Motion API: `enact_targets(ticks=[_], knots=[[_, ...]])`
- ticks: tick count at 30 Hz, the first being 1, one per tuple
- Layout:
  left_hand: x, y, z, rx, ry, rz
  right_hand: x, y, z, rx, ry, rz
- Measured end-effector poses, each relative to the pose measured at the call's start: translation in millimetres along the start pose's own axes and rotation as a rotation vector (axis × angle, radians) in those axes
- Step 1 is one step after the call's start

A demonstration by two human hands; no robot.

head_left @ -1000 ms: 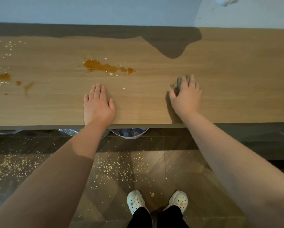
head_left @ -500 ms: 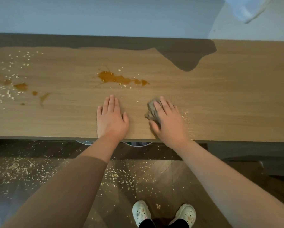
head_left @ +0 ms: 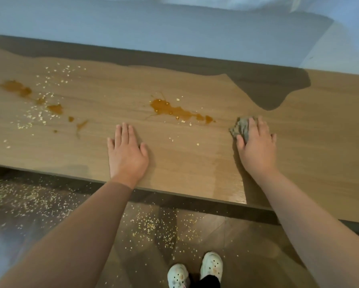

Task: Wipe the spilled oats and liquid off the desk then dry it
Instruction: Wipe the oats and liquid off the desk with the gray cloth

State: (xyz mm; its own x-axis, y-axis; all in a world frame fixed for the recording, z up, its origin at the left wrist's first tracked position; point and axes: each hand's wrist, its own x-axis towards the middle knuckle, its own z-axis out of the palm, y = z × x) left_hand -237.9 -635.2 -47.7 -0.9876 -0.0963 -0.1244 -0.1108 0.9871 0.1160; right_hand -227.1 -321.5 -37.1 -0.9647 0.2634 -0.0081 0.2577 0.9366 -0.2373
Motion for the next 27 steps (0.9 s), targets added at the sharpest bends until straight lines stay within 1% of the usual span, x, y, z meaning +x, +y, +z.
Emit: enact_targets(ticks=[2,3,4,5,8,9,10,11,13,15,17,18,19,22,23,24,25,26,27], knots=[[0.1,1.3,0.6,0.000,0.003,-0.013,35.8,0.6,0.1,0.031,0.033,0.152],[0.8,1.2,0.4,0.004,0.002,-0.021,49.7,-6.6,1.1,0.038,0.037,0.197],[1.7,0.9,0.4,0.014,-0.005,-0.030,58.4,-18.0,2.6,0.037,0.034,0.199],[2.4,1.0,-0.2,0.023,-0.015,-0.037,60.1,-31.1,3.7,0.034,0.025,0.149],[1.7,3.2,-1.6,0.026,-0.034,-0.047,32.6,-51.6,9.9,-0.004,-0.044,-0.230],[1.5,3.9,-2.8,0.024,-0.039,-0.051,23.8,-47.7,8.5,-0.025,-0.080,-0.316],[1.5,4.4,-3.9,0.022,-0.043,-0.056,21.9,-38.9,5.7,-0.042,-0.092,-0.346],[1.4,5.2,-4.9,0.022,-0.045,-0.059,26.9,-29.1,3.4,-0.045,-0.083,-0.313],[0.7,6.5,-6.9,0.025,-0.049,-0.061,48.1,-15.0,0.8,-0.013,-0.045,-0.127],[0.7,6.9,-7.3,0.022,-0.045,-0.069,73.1,-17.3,-0.1,0.033,-0.004,0.045],[1.1,6.5,-7.1,0.032,-0.043,-0.077,85.1,-35.0,7.0,0.055,0.040,0.111],[1.1,6.0,-6.7,0.030,-0.041,-0.078,86.0,-45.1,9.6,0.057,0.047,0.086],[0.8,5.5,-6.7,0.021,-0.039,-0.078,83.4,-53.5,11.7,0.050,0.035,0.017],[0.6,4.5,-6.3,-0.013,-0.024,-0.076,70.6,-53.3,11.8,0.031,-0.037,-0.295],[0.2,4.3,-6.5,-0.022,-0.020,-0.074,71.8,-44.6,8.2,0.049,-0.072,-0.356],[-0.4,3.8,-6.3,-0.033,-0.014,-0.070,76.1,-34.8,3.9,0.065,-0.081,-0.372],[-0.8,3.8,-6.0,-0.047,-0.008,-0.067,85.5,-23.0,3.3,0.079,-0.057,-0.336],[-1.2,3.8,-5.8,-0.062,-0.004,-0.066,99.0,-12.6,3.5,0.092,-0.012,-0.247],[-1.7,3.8,-5.6,-0.075,0.000,-0.069,114.7,-6.3,3.1,0.111,0.031,-0.115]])
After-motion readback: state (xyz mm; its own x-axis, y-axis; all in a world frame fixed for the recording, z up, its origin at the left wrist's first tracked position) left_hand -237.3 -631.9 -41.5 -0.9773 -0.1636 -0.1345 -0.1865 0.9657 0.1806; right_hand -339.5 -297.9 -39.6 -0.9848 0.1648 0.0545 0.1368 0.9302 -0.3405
